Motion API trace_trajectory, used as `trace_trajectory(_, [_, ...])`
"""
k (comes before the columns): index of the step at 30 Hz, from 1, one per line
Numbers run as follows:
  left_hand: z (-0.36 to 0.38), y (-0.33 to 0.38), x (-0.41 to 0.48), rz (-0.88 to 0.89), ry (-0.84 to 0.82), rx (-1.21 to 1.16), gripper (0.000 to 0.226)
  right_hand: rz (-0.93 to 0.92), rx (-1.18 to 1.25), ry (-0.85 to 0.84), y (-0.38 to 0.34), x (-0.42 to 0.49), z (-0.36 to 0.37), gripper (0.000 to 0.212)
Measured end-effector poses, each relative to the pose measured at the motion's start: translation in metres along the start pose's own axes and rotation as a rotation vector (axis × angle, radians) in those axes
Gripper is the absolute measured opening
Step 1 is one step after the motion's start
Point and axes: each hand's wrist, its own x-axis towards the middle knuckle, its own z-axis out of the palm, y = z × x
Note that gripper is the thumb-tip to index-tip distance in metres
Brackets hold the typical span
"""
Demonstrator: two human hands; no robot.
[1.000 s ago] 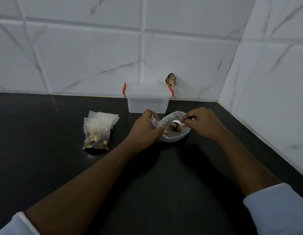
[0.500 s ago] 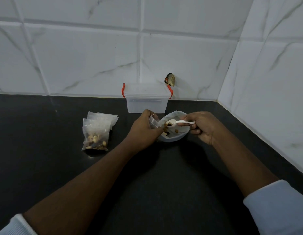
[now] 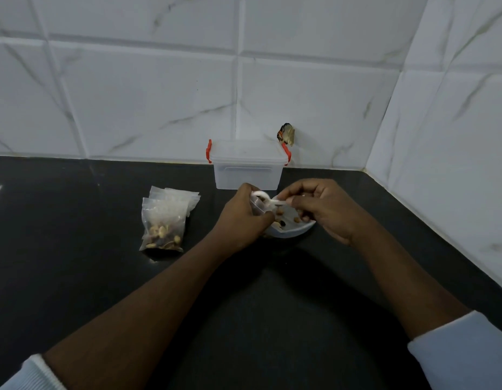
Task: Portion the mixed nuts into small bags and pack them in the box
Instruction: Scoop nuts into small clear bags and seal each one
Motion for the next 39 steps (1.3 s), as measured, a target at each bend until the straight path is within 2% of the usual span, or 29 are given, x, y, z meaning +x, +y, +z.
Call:
trace_trajectory(3, [0.001, 0.0, 0.0, -0.01, 0.005, -0.004, 0.041, -0.057, -0.125, -0.057, 0.003, -0.001, -0.003, 0.027])
trace_trajectory(5, [0.001, -0.001, 0.0, -0.001, -0.006, -0.003, 0.043, -0.086, -0.149, -0.016, 0.002, 0.0, -0.007, 0.033])
trace_trajectory(8, [0.001, 0.0, 0.0, -0.005, -0.023, -0.008, 0.042, -0.098, -0.107, 0.078, -0.004, -0.003, -0.016, 0.031])
trace_trajectory(11, [0.0, 0.001, 0.0, -0.026, -0.028, -0.024, 0.036, -0.075, -0.298, 0.14, 0.001, -0.003, -0.029, 0.031])
trace_trajectory(13, [-0.001, 0.001, 0.0, -0.034, -0.029, -0.023, 0.035, -0.054, -0.454, 0.107, 0.005, -0.001, -0.031, 0.03])
trace_trajectory(17, [0.0, 0.001, 0.001, -0.037, -0.01, 0.012, 0.034, 0.005, -0.636, -0.127, 0.008, -0.001, -0.02, 0.026])
trace_trajectory(21, [-0.001, 0.003, 0.0, -0.04, 0.004, -0.011, 0.032, -0.034, -0.659, 0.018, 0.007, 0.0, -0.023, 0.025])
trace_trajectory(24, [-0.001, 0.005, -0.002, -0.019, 0.029, -0.026, 0.029, -0.04, -0.586, -0.063, 0.006, -0.001, -0.022, 0.025])
trace_trajectory(26, [-0.001, 0.005, -0.002, -0.013, 0.042, -0.029, 0.029, -0.041, -0.653, -0.159, 0.006, -0.001, -0.017, 0.026])
trace_trajectory(28, [-0.001, 0.006, -0.002, -0.024, 0.033, -0.032, 0.028, -0.05, -0.718, -0.112, 0.006, 0.001, -0.018, 0.026])
trace_trajectory(31, [-0.002, 0.006, -0.001, -0.031, 0.024, -0.037, 0.028, -0.062, -0.659, -0.009, 0.006, -0.001, -0.027, 0.029])
trace_trajectory(33, [-0.002, 0.006, -0.001, -0.041, 0.02, -0.032, 0.029, -0.064, -0.653, -0.107, 0.004, -0.002, -0.025, 0.027])
trace_trajectory(35, [-0.001, 0.005, -0.001, -0.047, 0.015, -0.017, 0.029, -0.049, -0.75, -0.191, 0.005, 0.0, -0.02, 0.025])
trace_trajectory(39, [-0.001, 0.004, -0.001, -0.046, 0.013, -0.029, 0.027, -0.032, -0.813, 0.03, 0.011, 0.003, -0.033, 0.027])
